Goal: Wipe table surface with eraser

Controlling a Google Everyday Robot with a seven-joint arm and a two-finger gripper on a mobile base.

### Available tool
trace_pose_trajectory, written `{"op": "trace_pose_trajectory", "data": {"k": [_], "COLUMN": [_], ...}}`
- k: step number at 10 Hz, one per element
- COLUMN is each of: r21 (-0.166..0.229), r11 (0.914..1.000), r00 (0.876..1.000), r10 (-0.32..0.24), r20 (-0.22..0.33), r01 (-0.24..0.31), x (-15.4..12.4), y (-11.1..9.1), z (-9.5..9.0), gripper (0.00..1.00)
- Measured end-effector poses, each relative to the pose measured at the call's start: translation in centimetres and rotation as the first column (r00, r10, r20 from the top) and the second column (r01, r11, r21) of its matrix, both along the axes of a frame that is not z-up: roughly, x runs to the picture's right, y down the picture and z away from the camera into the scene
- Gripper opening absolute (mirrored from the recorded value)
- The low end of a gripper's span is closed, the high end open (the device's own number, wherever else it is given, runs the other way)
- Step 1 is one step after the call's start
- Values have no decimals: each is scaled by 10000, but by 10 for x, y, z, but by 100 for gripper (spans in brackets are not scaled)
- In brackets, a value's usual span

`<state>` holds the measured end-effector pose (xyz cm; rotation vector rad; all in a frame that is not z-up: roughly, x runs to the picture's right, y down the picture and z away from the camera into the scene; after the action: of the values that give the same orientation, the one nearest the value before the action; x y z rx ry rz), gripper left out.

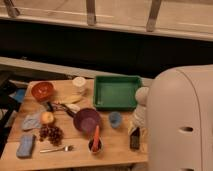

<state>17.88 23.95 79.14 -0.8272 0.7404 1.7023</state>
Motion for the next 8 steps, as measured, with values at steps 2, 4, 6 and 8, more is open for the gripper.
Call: {"op": "trace_pose_trajectory", "data": {"k": [2, 4, 6, 8], "r21": [474, 641, 634, 423], "r11": [9988, 9978, 9979, 9991], "r00": [9999, 9997, 9988, 9967], "r10": [132, 167, 103, -59], "r20": [-35, 177, 473, 814], "r01": [-131, -178, -133, 25], "x": [-3, -11, -25, -41], "y": [-26, -35, -27, -4], "z": [14, 18, 12, -7], "gripper": [0, 0, 0, 0]}}
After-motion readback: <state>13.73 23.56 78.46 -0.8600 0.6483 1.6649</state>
